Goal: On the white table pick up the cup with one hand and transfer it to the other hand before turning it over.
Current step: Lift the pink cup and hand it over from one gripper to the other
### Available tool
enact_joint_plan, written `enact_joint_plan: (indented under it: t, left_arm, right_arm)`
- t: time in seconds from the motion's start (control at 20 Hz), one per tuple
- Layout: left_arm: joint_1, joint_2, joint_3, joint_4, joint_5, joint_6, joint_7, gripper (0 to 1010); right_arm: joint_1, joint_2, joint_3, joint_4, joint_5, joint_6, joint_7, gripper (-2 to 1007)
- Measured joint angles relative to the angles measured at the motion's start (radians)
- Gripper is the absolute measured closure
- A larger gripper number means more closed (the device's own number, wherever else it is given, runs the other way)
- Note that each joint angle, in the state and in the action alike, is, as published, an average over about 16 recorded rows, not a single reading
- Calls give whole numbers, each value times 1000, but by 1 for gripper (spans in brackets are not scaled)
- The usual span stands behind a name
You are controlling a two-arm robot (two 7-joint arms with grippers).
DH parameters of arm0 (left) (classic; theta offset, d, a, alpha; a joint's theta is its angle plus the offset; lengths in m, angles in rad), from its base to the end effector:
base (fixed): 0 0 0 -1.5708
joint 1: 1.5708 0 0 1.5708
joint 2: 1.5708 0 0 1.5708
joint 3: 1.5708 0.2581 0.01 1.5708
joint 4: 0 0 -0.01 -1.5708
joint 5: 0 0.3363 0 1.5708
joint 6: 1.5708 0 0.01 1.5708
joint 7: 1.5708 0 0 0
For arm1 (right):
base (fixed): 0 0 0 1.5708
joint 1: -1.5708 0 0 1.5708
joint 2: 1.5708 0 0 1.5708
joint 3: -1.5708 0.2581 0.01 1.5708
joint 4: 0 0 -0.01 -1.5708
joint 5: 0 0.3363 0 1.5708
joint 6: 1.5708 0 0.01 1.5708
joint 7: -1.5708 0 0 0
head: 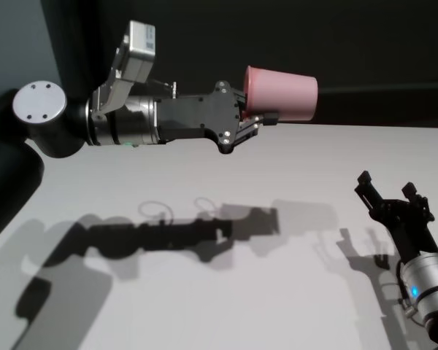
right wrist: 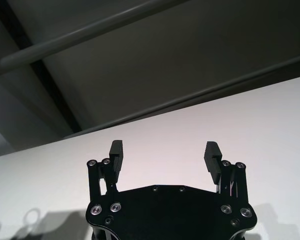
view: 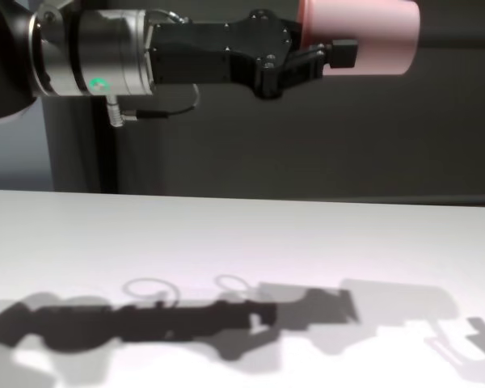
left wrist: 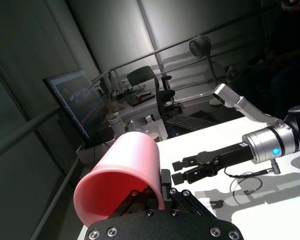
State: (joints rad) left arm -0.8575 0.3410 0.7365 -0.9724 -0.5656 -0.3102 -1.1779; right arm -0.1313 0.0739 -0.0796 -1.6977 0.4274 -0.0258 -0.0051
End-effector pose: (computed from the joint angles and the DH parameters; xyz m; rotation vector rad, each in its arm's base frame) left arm 0.5184 -0.0299 -0.1615 0.0472 -0.3433 0.0245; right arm 0.3211 0.0115 -0.2698 0.2824 0.2847 -1.4764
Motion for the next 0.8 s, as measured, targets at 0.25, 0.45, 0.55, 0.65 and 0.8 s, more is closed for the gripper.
enact_joint_plan:
  t: [0.25,0.45,0.55,0.65,0.8]
  left_arm:
    - [0,0,0,0,0,0,0,972]
    - [0,0,0,0,0,0,0,972]
    - [0,0,0,0,0,0,0,972]
    - [0,0,0,0,0,0,0,972]
    - [0,0,0,0,0,0,0,972]
  right_arm:
    - [-15,-41,82,-25,159,38,30,5]
    - [-9,-70,132,-39,295,92,48,5]
    - [-2,-83,152,-44,367,127,54,5]
    - [7,-97,170,-46,441,166,57,5]
    - [21,-115,195,-48,549,228,57,5]
